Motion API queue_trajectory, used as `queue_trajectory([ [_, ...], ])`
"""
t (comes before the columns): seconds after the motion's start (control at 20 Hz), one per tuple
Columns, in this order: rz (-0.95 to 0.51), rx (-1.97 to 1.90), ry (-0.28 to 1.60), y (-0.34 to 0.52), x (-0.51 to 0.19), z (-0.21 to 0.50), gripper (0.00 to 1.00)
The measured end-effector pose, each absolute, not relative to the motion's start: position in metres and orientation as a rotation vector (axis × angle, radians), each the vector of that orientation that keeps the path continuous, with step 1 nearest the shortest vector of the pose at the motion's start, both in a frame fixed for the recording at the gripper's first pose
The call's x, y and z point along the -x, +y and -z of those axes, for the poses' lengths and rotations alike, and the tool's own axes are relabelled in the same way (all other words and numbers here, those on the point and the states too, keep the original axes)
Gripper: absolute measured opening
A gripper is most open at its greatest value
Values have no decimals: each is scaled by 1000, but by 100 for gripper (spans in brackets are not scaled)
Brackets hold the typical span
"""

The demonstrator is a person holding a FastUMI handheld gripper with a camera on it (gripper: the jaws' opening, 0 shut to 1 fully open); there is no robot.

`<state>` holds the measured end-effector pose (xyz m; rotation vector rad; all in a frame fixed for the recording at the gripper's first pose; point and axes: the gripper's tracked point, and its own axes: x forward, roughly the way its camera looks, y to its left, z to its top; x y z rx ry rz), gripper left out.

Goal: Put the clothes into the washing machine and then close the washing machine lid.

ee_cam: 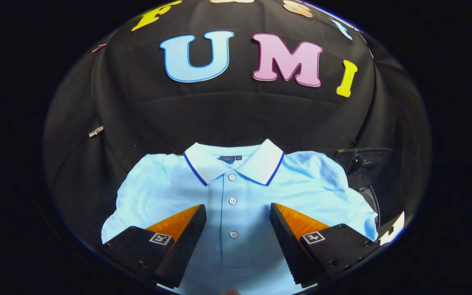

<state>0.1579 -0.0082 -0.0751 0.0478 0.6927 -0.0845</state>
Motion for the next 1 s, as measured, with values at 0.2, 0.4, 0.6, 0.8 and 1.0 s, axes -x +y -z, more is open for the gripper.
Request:
queue_trajectory([
  [0.2,83,-54,781,-7,-162,81,100],
  [0.4,130,-66,871,-7,-165,84,99],
  [0.6,125,-52,949,-8,-165,86,99],
  [0.8,140,-65,994,-11,-164,85,88],
  [1.0,144,-72,1008,-15,-164,81,52],
])
